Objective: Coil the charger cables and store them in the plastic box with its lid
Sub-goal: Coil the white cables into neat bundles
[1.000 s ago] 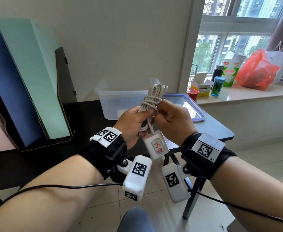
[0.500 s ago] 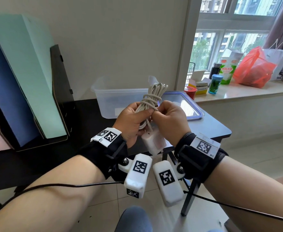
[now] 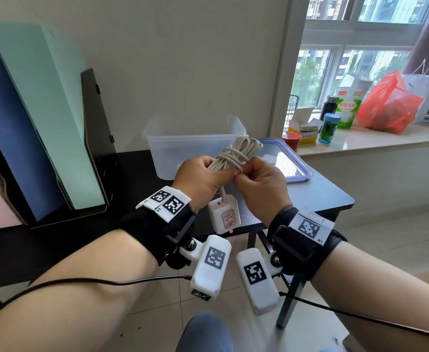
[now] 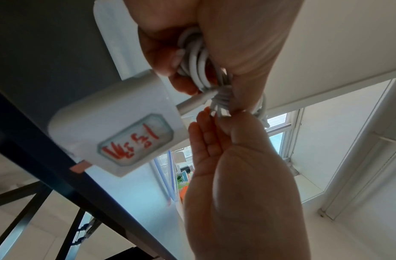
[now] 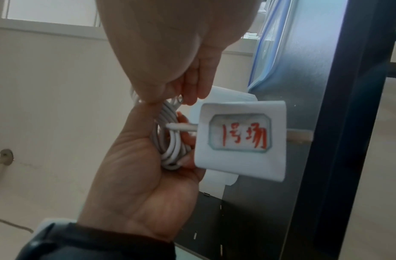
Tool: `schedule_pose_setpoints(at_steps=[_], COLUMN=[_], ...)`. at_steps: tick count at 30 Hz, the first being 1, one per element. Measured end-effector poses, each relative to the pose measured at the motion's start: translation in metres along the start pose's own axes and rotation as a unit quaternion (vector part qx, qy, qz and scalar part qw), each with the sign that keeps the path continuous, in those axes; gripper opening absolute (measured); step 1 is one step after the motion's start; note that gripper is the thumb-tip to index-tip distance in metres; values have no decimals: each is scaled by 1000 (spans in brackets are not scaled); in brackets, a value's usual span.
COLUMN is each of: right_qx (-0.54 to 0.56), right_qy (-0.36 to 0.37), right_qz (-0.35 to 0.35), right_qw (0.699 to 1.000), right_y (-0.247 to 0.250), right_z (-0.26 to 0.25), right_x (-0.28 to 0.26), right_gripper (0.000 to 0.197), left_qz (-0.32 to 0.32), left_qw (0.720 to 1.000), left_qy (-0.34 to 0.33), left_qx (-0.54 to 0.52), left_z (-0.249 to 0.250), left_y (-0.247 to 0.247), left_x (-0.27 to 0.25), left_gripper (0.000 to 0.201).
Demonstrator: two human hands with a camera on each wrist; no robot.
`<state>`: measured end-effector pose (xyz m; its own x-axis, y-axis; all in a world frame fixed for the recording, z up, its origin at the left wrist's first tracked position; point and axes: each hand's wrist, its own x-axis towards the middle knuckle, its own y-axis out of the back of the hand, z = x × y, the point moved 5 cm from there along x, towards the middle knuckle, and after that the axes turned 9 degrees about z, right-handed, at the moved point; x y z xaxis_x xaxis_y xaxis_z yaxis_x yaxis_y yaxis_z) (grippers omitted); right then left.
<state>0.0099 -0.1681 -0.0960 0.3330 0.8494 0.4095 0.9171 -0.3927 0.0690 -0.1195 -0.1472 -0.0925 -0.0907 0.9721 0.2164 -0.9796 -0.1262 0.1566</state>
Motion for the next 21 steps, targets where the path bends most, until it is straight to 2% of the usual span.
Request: schedule_pose_setpoints(at_steps=[2, 6, 8, 10, 15, 21], right_qx=[-5, -95, -116, -107, -30, 14], right_qy=[11, 77, 100, 97, 65, 49], right_qz=[-8, -8, 4, 11, 13, -11], right_qw=[1000, 992, 988, 989, 997, 999], right_y=[0, 0, 0, -1, 2, 3], right_z=[-2, -5, -5, -6, -11, -13], right_x=[0, 0, 0, 2, 8, 7], right_gripper=[25, 7, 7, 9, 28, 21], left_qz=[5, 9, -1, -17, -51, -77], left_qw=[1000, 1000, 999, 996, 979, 973], left_qy=[-4, 11, 28, 55, 117, 126], left_qx=[-2, -12, -32, -70, -160, -177], left_z=[-1, -5, -6, -7, -11, -8], left_y=[1, 2, 2, -1, -7, -9], left_x=[2, 4, 3, 1, -2, -5], left_gripper=[27, 14, 13, 13, 13, 11])
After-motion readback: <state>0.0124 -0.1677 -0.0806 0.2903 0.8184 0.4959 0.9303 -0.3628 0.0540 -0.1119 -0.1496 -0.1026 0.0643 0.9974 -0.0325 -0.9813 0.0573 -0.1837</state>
